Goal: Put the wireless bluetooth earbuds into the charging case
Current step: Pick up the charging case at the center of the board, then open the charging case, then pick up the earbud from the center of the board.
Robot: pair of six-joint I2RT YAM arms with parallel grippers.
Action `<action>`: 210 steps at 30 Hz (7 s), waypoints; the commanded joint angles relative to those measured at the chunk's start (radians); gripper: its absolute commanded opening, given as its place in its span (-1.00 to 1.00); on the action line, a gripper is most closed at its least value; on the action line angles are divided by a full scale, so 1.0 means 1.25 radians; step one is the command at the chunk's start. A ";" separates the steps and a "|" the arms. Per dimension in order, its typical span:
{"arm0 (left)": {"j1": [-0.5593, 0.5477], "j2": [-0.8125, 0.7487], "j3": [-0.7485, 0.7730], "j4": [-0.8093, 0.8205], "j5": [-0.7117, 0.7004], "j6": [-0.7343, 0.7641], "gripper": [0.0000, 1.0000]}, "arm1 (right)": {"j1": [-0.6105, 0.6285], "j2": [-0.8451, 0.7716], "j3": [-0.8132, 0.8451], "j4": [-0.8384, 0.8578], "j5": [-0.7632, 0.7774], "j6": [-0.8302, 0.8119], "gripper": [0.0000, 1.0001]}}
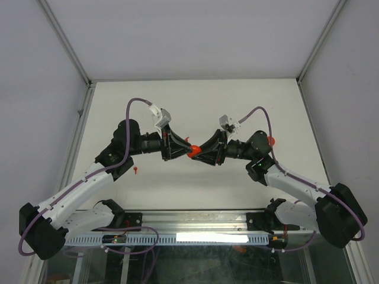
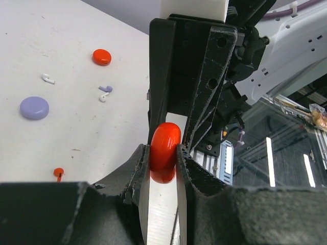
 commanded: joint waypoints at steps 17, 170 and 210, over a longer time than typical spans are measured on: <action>0.007 -0.040 0.036 -0.030 0.016 0.066 0.13 | -0.007 0.020 0.022 0.112 -0.057 -0.039 -1.00; 0.340 0.350 0.018 -0.634 -0.688 -0.275 -0.04 | -0.013 -0.156 -0.233 0.165 0.185 -0.205 -1.00; 0.340 0.312 0.013 -0.610 -0.561 -0.341 -0.68 | -0.010 -0.150 -0.214 0.122 0.179 -0.230 -1.00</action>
